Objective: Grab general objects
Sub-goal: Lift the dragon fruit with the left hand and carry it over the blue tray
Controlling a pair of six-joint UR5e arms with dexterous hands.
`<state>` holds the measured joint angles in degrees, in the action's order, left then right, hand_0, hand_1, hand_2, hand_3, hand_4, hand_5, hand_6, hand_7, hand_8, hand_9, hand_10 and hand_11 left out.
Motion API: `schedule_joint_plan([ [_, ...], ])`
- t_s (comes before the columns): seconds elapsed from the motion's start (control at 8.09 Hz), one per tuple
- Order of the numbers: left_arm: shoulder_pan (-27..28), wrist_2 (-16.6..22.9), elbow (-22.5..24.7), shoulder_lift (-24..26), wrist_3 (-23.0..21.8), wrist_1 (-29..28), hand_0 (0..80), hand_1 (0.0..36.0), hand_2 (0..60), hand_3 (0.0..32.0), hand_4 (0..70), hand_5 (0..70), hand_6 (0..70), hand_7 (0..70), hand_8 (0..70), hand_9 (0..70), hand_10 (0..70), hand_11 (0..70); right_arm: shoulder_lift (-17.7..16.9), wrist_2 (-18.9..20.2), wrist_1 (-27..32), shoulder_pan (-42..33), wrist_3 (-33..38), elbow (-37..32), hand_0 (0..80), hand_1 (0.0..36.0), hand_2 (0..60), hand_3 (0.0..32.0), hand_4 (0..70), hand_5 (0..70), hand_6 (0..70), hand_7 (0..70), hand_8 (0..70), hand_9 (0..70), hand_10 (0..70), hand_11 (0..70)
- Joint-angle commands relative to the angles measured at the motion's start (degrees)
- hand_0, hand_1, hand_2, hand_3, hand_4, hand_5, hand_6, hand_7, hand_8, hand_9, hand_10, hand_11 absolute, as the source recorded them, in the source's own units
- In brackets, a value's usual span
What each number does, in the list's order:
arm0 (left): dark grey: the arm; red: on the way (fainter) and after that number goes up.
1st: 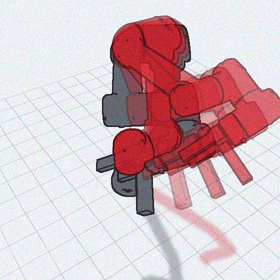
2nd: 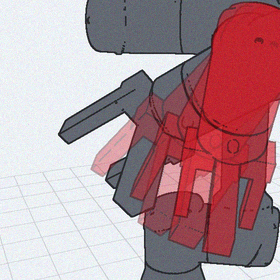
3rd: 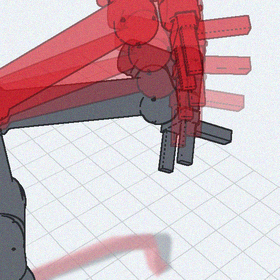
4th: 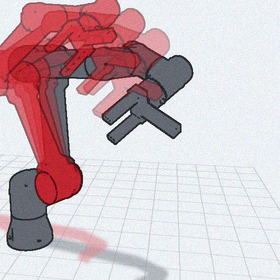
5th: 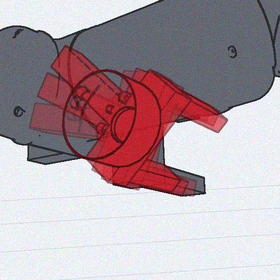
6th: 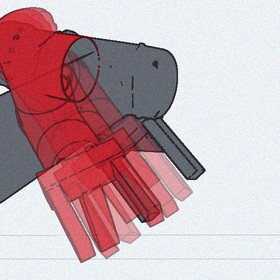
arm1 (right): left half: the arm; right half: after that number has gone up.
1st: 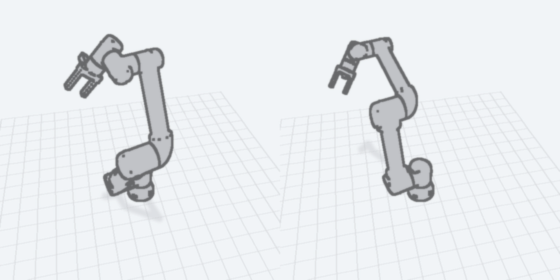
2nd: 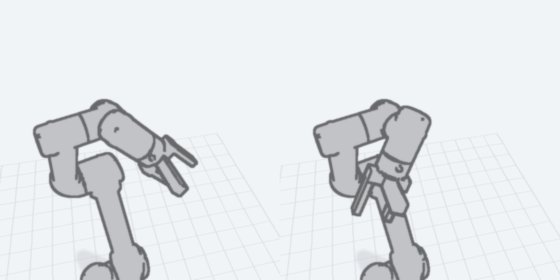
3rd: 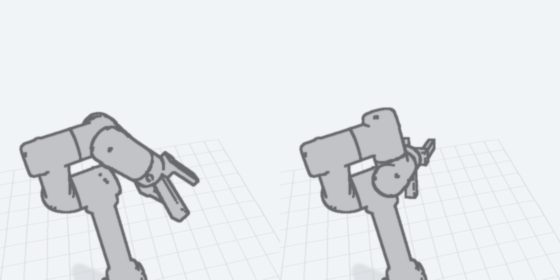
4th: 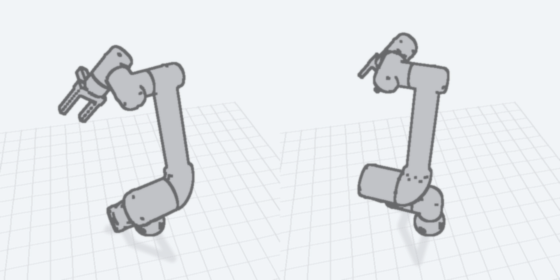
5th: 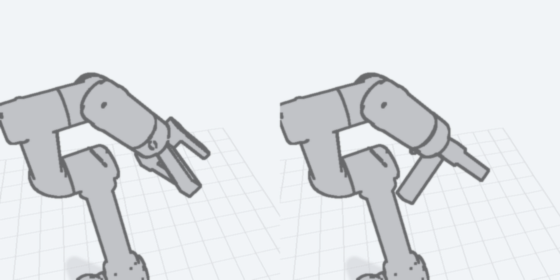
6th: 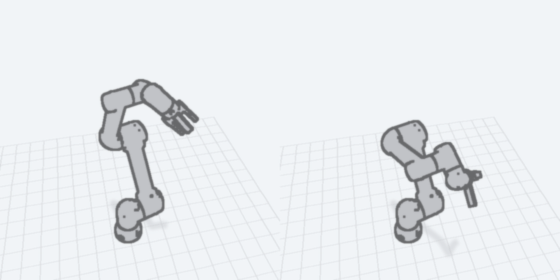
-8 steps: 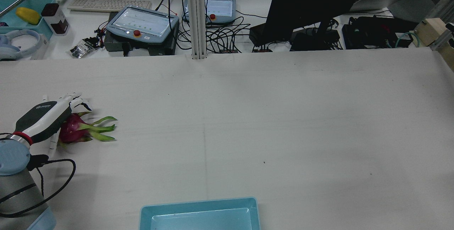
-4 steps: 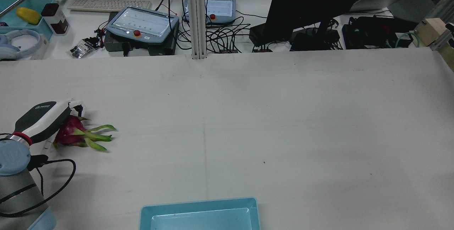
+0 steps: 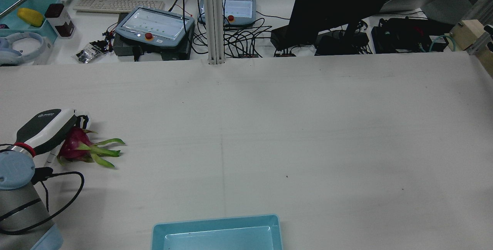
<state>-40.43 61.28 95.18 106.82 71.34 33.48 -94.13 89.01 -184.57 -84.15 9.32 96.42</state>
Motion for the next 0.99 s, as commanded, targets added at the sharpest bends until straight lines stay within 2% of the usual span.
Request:
schedule_joint_plan([
  [0.0,0.00,0.42,1.67,0.14,-1.45,0.45,80.0,25.3,25.0,0.0,49.2,70.0,70.0,70.0,69.7,70.0,70.0,70.0,0.00,0.03,0.00,0.04,0.00,0.00,0.0,0.0,0.0,0.0,0.0,0.0,0.0,0.0,0.0,0.0,0.0,0.0],
  [0.12,0.09,0.51,4.20,-0.03,-3.64,1.58,80.0,33.5,43.9,0.0,49.9,70.0,70.0,70.0,70.0,70.0,70.0,70.0,0.00,0.03,0.00,0.04,0.00,0.00,0.0,0.0,0.0,0.0,0.0,0.0,0.0,0.0,0.0,0.0,0.0,0.0],
  [0.25,0.00,1.21,7.62,0.05,-4.36,3.07,80.0,36.0,60.0,0.0,45.7,70.0,70.0,70.0,70.0,70.0,70.0,70.0,0.00,0.03,0.00,0.04,0.00,0.00,0.0,0.0,0.0,0.0,0.0,0.0,0.0,0.0,0.0,0.0,0.0,0.0],
  [0.37,-0.09,3.83,10.53,1.27,-4.63,5.00,80.0,36.0,60.0,0.0,42.9,70.0,70.0,70.0,70.0,70.0,70.0,70.0,0.00,0.03,0.00,0.04,0.00,0.00,0.0,0.0,0.0,0.0,0.0,0.0,0.0,0.0,0.0,0.0,0.0,0.0],
  [0.49,-0.35,10.73,9.86,5.89,-5.76,4.84,80.0,36.0,60.0,0.0,42.5,70.0,70.0,70.0,70.0,70.0,70.0,70.0,0.00,-0.06,0.00,-0.05,0.00,0.00,0.0,0.0,0.0,0.0,0.0,0.0,0.0,0.0,0.0,0.0,0.0,0.0],
  [0.62,-0.35,16.71,9.94,8.64,-8.99,2.84,80.0,36.0,60.0,0.0,46.4,70.0,70.0,70.0,70.0,70.0,70.0,70.0,0.00,-0.06,0.00,0.04,0.00,0.00,0.0,0.0,0.0,0.0,0.0,0.0,0.0,0.0,0.0,0.0,0.0,0.0],
  [0.74,-0.35,20.16,10.64,13.80,-11.20,3.78,80.0,36.0,60.0,0.0,58.1,70.0,70.0,70.0,70.0,70.0,70.0,70.0,0.00,-0.06,0.00,-0.05,0.00,0.00,0.0,0.0,0.0,0.0,0.0,0.0,0.0,0.0,0.0,0.0,0.0,0.0],
  [0.87,-0.26,23.94,10.56,18.55,-11.31,6.31,80.0,36.0,60.0,0.0,62.9,70.0,70.0,70.0,70.0,70.0,70.0,70.0,0.00,-0.06,0.00,0.04,0.00,0.00,0.0,0.0,0.0,0.0,0.0,0.0,0.0,0.0,0.0,0.0,0.0,0.0],
])
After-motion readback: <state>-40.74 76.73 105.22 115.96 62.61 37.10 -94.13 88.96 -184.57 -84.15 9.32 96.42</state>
